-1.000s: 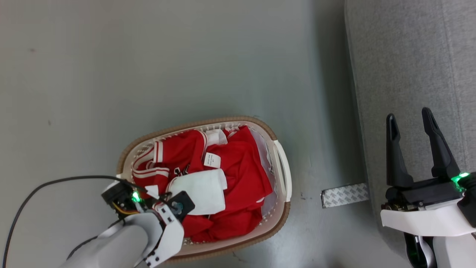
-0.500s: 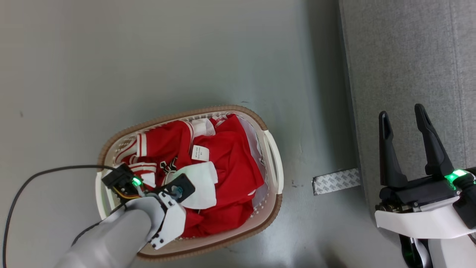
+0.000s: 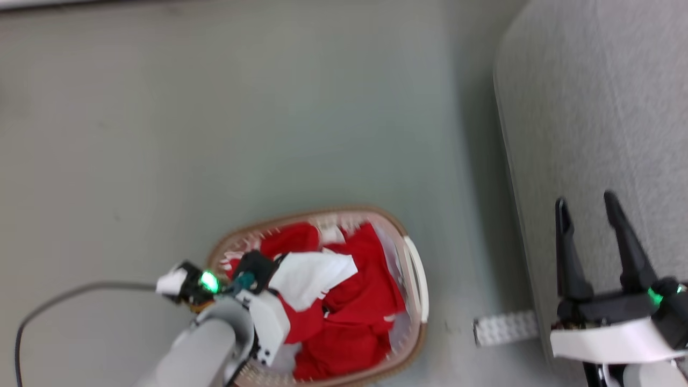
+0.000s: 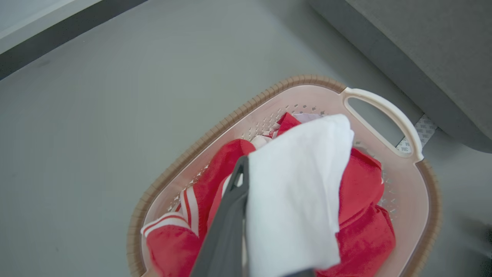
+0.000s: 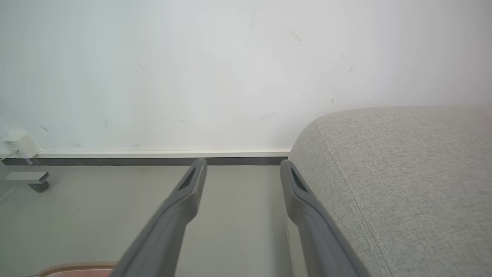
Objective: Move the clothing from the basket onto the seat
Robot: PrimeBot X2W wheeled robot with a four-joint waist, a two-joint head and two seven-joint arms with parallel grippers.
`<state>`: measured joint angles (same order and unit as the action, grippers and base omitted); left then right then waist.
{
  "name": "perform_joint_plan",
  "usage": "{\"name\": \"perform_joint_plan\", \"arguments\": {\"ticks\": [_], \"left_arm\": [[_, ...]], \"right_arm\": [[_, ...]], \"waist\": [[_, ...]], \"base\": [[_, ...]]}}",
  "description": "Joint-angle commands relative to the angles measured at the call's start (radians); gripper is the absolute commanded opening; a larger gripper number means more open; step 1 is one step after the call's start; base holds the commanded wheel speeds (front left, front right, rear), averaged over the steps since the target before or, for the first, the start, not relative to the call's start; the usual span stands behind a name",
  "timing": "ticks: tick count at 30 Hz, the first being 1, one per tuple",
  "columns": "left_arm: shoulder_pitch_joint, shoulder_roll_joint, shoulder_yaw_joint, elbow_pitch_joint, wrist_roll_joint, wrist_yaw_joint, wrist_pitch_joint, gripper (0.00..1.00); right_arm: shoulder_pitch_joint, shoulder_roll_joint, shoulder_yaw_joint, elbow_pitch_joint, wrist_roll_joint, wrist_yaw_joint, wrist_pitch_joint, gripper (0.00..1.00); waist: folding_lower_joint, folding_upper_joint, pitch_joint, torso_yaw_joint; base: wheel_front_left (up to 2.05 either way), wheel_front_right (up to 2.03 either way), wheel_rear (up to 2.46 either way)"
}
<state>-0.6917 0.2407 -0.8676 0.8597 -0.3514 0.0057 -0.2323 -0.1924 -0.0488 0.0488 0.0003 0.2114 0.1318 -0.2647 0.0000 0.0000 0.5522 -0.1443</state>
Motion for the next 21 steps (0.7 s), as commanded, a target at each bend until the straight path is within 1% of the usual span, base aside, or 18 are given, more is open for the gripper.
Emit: {"name": "perform_joint_plan", "arguments": {"ticks": [1,2,7,12,17,21], "left_arm": [[0.048,0.003,0.013,-0.024,-0.025,0.015,-0.014,0.00],[0.048,0.003,0.013,-0.024,-0.025,0.015,-0.014,0.00],[0.159,0.021,0.068,-0.147,-0.093,0.049,-0.024,0.00],[0.257,0.060,0.106,-0.312,-0.135,0.108,-0.021,0.00],[0.347,0.115,0.136,-0.493,-0.166,0.162,0.016,0.00],[0.383,0.157,0.165,-0.657,-0.181,0.211,0.052,0.00]], "right_arm": [[0.036,-0.003,-0.009,0.016,-0.012,-0.002,0.000,1.00],[0.036,-0.003,-0.009,0.016,-0.012,-0.002,0.000,1.00],[0.111,-0.003,-0.026,0.047,-0.020,-0.002,0.001,1.00],[0.184,-0.003,-0.040,0.063,-0.019,-0.002,0.000,1.00],[0.243,-0.004,-0.029,0.079,-0.022,-0.002,0.000,1.00],[0.277,-0.003,-0.036,0.072,-0.021,-0.002,0.000,1.00]], "waist": [[0.0000,0.0000,-0.163,0.072],[0.0000,0.0000,-0.163,0.072],[0.0000,0.0000,-0.324,0.110],[0.0000,0.0000,-0.439,0.133],[0.0000,0.0000,-0.544,0.131],[0.0000,0.0000,-0.590,0.132]], "base": [[0.00,0.00,0.00],[0.00,0.00,0.00],[0.00,0.00,0.00],[0.00,0.00,0.00],[0.00,0.00,0.00],[0.00,0.00,0.00]]}}
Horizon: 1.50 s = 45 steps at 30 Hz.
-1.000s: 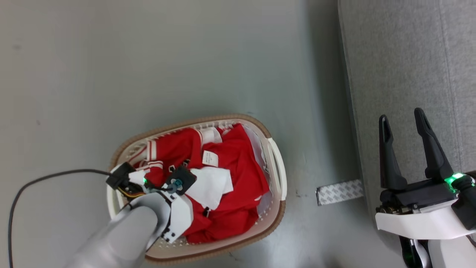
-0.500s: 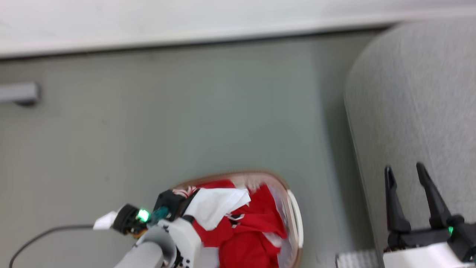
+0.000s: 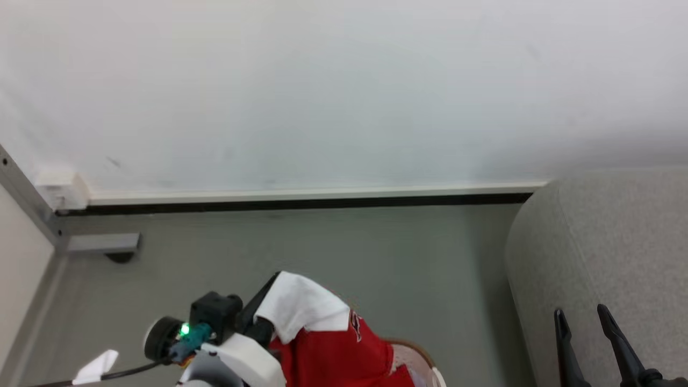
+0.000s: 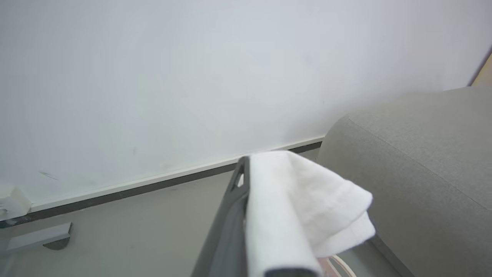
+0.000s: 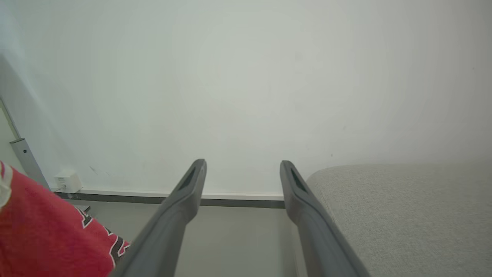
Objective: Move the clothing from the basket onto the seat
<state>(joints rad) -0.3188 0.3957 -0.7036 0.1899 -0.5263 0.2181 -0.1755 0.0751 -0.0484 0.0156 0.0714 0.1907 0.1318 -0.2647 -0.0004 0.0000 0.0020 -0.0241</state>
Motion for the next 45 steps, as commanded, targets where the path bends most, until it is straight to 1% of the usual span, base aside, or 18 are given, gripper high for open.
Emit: {"name": "perform_joint_plan", "arguments": {"ticks": [1,5,8,11,14,18,23,25,28,30,34,37,39,40,41,45], "left_arm": [[0.015,0.011,0.006,-0.027,-0.009,0.008,0.006,0.00],[0.012,0.038,0.028,-0.161,-0.017,0.038,0.046,0.00],[-0.004,0.052,0.039,-0.235,-0.022,0.049,0.071,0.00],[-0.020,0.065,0.050,-0.296,-0.027,0.054,0.096,0.00],[-0.036,0.077,0.059,-0.350,-0.034,0.053,0.122,0.00],[-0.063,0.074,0.061,-0.407,-0.043,0.049,0.147,0.00],[-0.089,0.045,0.031,-0.450,-0.055,0.029,0.171,0.00],[-0.100,0.030,0.012,-0.457,-0.055,0.018,0.180,0.00],[-0.121,-0.001,-0.021,-0.457,-0.058,-0.002,0.190,0.00],[-0.131,-0.027,-0.045,-0.456,-0.065,-0.017,0.198,0.00],[-0.153,-0.065,-0.090,-0.435,-0.076,-0.048,0.208,0.00],[-0.164,-0.089,-0.123,-0.415,-0.083,-0.073,0.220,0.00],[-0.171,-0.103,-0.145,-0.397,-0.088,-0.090,0.225,0.00],[-0.175,-0.108,-0.155,-0.389,-0.086,-0.097,0.228,0.00],[-0.176,-0.113,-0.162,-0.378,-0.084,-0.103,0.228,0.00],[-0.173,-0.131,-0.176,-0.354,-0.091,-0.112,0.217,0.00]], "right_arm": [[0.017,-0.003,-0.005,-0.002,-0.002,-0.002,0.000,1.00],[0.032,-0.003,-0.007,-0.011,-0.006,-0.002,0.000,1.00],[0.033,-0.003,0.010,-0.016,-0.018,-0.002,0.001,1.00],[0.022,-0.007,0.048,-0.021,-0.030,-0.002,0.000,1.00],[-0.003,-0.038,0.138,-0.025,-0.004,-0.002,0.000,1.00],[-0.067,-0.119,0.315,-0.032,0.051,-0.002,0.010,1.00],[-0.195,-0.198,0.536,-0.036,0.111,-0.002,0.054,1.00],[-0.249,-0.215,0.601,-0.019,0.124,-0.002,0.064,1.00],[-0.317,-0.225,0.676,0.022,0.149,-0.002,0.068,1.00],[-0.362,-0.228,0.711,0.061,0.154,-0.002,0.070,1.00],[-0.421,-0.205,0.746,0.141,0.184,-0.002,0.051,1.00],[-0.444,-0.194,0.753,0.189,0.203,-0.002,0.036,1.00],[-0.439,-0.188,0.736,0.214,0.219,-0.002,0.025,1.00],[-0.432,-0.187,0.722,0.225,0.225,-0.002,0.023,0.46],[-0.423,-0.183,0.701,0.234,0.236,-0.002,0.019,0.00],[-0.390,-0.177,0.645,0.240,0.260,-0.002,0.012,0.00]], "waist": [[0.0004,0.0000,-0.048,0.013],[0.0004,0.0000,-0.065,0.016],[0.0004,0.0000,-0.070,0.020],[0.0004,0.0000,-0.068,0.023],[0.0004,0.0000,-0.064,0.025],[0.0004,0.0000,-0.059,0.029],[0.0004,0.0000,-0.058,0.033],[0.0004,0.0000,-0.059,0.040],[0.0004,0.0000,-0.062,0.055],[0.0004,0.0000,-0.063,0.067],[0.0004,0.0000,-0.066,0.093],[0.0004,0.0000,-0.067,0.116],[0.0004,0.0000,-0.070,0.139],[0.0004,0.0000,-0.070,0.149],[0.0004,0.0000,-0.072,0.157],[0.0004,0.0000,-0.072,0.175]], "base": [[0.00,0.00,0.00],[0.00,0.00,0.00],[0.00,0.00,0.00],[0.00,0.00,0.00],[0.00,0.00,0.00],[0.00,0.00,0.00],[0.00,0.00,0.00],[0.00,0.00,0.00],[0.00,0.00,0.00],[0.00,0.00,0.00],[0.00,0.00,0.00],[0.00,0.00,0.00],[0.00,0.00,0.00],[0.00,0.00,0.00],[0.00,0.00,0.00],[0.00,0.00,0.00]]}}
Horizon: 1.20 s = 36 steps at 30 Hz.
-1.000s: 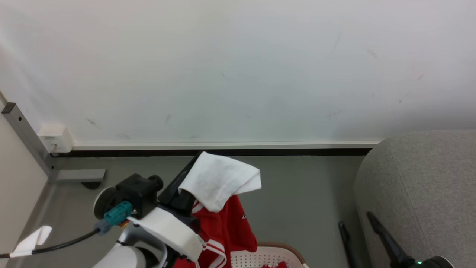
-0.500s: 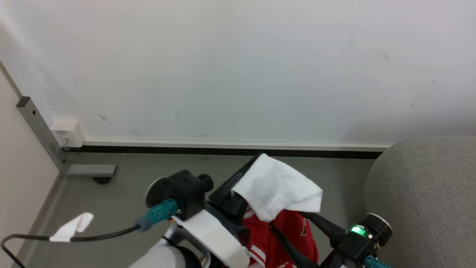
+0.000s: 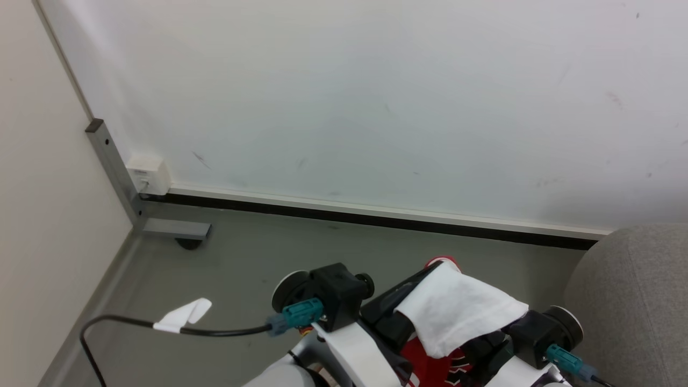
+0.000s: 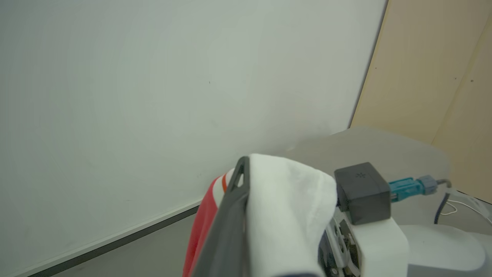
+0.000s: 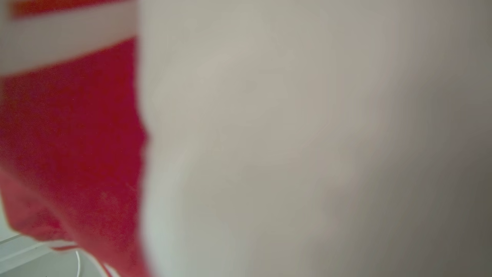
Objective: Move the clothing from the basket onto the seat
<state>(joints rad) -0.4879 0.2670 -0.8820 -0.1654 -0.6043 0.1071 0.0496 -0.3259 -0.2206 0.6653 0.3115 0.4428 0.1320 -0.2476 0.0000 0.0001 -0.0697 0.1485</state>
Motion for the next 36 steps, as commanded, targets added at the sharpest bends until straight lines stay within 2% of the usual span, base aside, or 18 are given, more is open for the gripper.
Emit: {"name": "perform_joint_plan", "arguments": {"ticks": [1,10,12,16,17,18,19,20,26,36], "left_arm": [[-0.001,-0.003,0.002,0.006,-0.011,-0.001,-0.010,0.00],[0.008,0.025,0.016,0.030,-0.008,0.007,-0.027,0.00],[0.012,0.031,0.021,0.034,-0.004,0.013,-0.030,0.03],[0.019,0.044,0.028,0.040,0.003,0.024,-0.039,0.16],[0.023,0.049,0.032,0.042,0.006,0.027,-0.041,0.29],[0.026,0.054,0.035,0.044,0.009,0.034,-0.046,0.46],[0.029,0.060,0.038,0.046,0.013,0.036,-0.048,0.75],[0.031,0.066,0.036,0.050,0.018,0.036,-0.052,0.98],[0.049,0.085,0.028,0.084,0.035,0.041,-0.076,1.00],[0.046,0.077,0.018,0.122,0.050,0.036,-0.117,1.00]], "right_arm": [[0.019,-0.004,-0.014,-0.004,0.008,-0.002,-0.007,0.00],[0.065,-0.017,-0.117,-0.059,0.022,-0.002,-0.006,0.00],[0.065,-0.020,-0.143,-0.083,0.032,-0.002,0.001,0.00],[0.068,-0.032,-0.176,-0.120,0.052,-0.002,0.022,0.00],[0.066,-0.036,-0.185,-0.134,0.060,-0.002,0.028,0.00],[0.063,-0.043,-0.198,-0.147,0.067,-0.002,0.034,0.00],[0.060,-0.050,-0.213,-0.159,0.075,-0.002,0.042,0.00],[0.060,-0.056,-0.227,-0.171,0.081,-0.002,0.046,0.00],[0.081,-0.089,-0.308,-0.247,0.119,-0.002,0.092,0.00],[0.086,-0.140,-0.420,-0.335,0.108,-0.002,0.152,0.00]], "waist": [[0.0000,-0.0001,0.001,0.004],[0.0000,-0.0001,0.018,-0.026],[0.0000,-0.0001,0.025,-0.039],[0.0000,-0.0001,0.032,-0.063],[0.0000,-0.0001,0.035,-0.073],[0.0000,-0.0001,0.038,-0.082],[0.0000,-0.0001,0.042,-0.093],[0.0000,-0.0001,0.045,-0.103],[0.0000,-0.0001,0.065,-0.173],[0.0000,-0.0001,0.120,-0.328]], "base": [[0.00,0.00,0.00],[0.00,0.00,0.00],[0.00,0.00,0.00],[0.00,0.00,0.00],[0.00,0.00,0.00],[0.00,0.00,0.00],[0.00,0.00,0.00],[0.00,0.00,0.00],[0.00,0.00,0.00],[0.00,0.00,0.00]]}}
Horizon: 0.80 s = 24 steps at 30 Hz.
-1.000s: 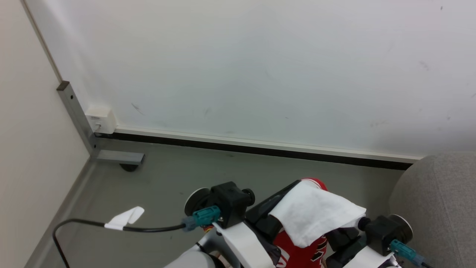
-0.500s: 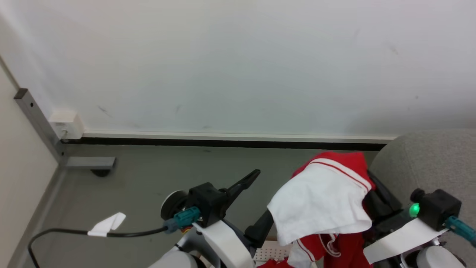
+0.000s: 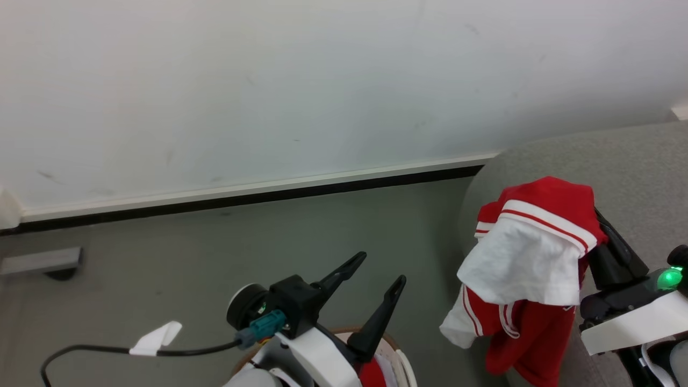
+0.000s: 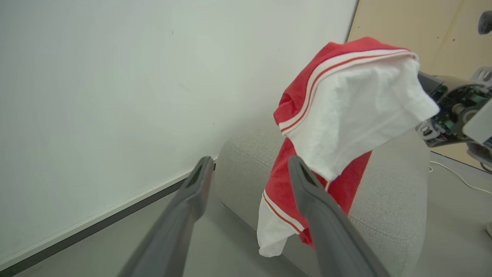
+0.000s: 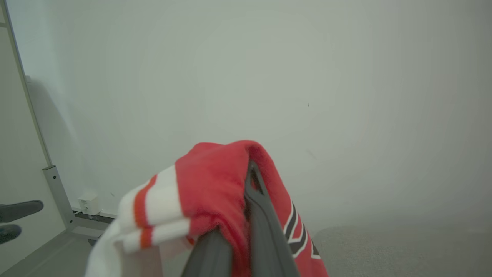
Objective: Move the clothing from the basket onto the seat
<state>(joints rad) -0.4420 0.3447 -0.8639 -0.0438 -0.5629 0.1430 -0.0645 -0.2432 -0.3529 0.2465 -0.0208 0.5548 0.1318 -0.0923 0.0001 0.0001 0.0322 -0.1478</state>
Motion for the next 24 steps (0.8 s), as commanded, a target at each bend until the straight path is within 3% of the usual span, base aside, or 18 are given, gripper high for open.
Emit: {"name": "perform_joint_plan", "arguments": {"ticks": [1,8,14,18,24], "left_arm": [[-0.001,0.001,0.001,0.002,0.009,0.002,-0.006,1.00],[-0.018,-0.009,-0.004,-0.002,0.011,-0.003,-0.014,1.00],[-0.071,0.003,-0.003,-0.036,0.030,-0.013,0.012,1.00],[-0.130,0.020,0.006,-0.066,0.041,-0.024,0.039,1.00],[-0.237,0.061,0.033,-0.107,0.070,-0.055,0.075,1.00]], "right_arm": [[0.003,-0.009,-0.008,-0.009,-0.004,-0.002,0.002,0.00],[0.018,-0.014,-0.076,-0.059,0.005,-0.002,0.039,0.00],[-0.029,0.009,-0.114,-0.096,0.000,-0.002,0.067,0.00],[-0.139,0.037,-0.153,-0.069,-0.017,-0.002,0.091,0.00],[-0.431,0.049,-0.266,0.031,-0.057,-0.002,0.166,0.00]], "waist": [[-0.0001,-0.0001,0.022,-0.052],[-0.0001,-0.0001,0.053,-0.150],[-0.0001,-0.0001,0.162,-0.185],[-0.0001,-0.0001,0.270,-0.190],[-0.0001,-0.0001,0.428,-0.177]], "base": [[0.00,0.00,0.00],[0.00,0.00,0.00],[0.00,0.00,0.00],[0.00,0.00,0.00],[0.00,0.00,0.00]]}}
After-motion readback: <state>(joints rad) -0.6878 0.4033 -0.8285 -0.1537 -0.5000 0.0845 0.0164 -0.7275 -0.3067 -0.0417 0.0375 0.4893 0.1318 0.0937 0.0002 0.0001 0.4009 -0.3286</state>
